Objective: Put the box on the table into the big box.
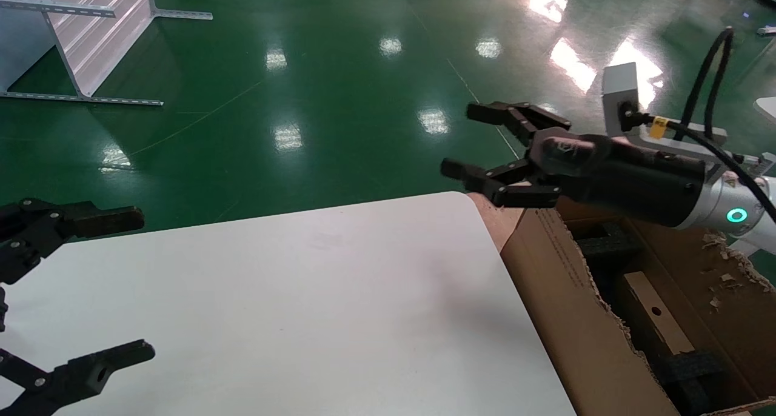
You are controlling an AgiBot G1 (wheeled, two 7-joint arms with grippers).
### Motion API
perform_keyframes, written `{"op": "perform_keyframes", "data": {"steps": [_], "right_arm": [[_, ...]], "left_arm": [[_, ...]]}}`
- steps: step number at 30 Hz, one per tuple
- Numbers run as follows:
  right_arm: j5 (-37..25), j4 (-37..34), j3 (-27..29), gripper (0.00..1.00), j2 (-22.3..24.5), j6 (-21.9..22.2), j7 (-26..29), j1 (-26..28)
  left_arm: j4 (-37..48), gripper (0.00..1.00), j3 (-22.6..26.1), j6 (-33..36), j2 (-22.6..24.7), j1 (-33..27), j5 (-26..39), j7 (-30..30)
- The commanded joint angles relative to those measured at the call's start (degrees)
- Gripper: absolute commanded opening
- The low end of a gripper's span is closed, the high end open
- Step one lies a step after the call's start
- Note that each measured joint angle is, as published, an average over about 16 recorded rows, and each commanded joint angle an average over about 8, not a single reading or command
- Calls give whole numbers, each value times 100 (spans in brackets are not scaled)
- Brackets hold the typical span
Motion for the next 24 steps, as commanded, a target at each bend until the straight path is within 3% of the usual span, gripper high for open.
{"op": "perform_keyframes", "data": {"steps": [1, 16, 24], "right_arm": [[-11, 328, 56, 100, -25, 1, 139, -66], [-93, 2809, 479, 100, -215, 11, 1187, -565], [-112, 3569, 601, 100, -270, 8, 1464, -712]], "left_arm": [[0, 100, 0, 0, 0, 0, 0, 0], [0, 100, 2, -1, -1, -1, -2, 1], [1, 100, 2, -2, -2, 0, -3, 2]]}}
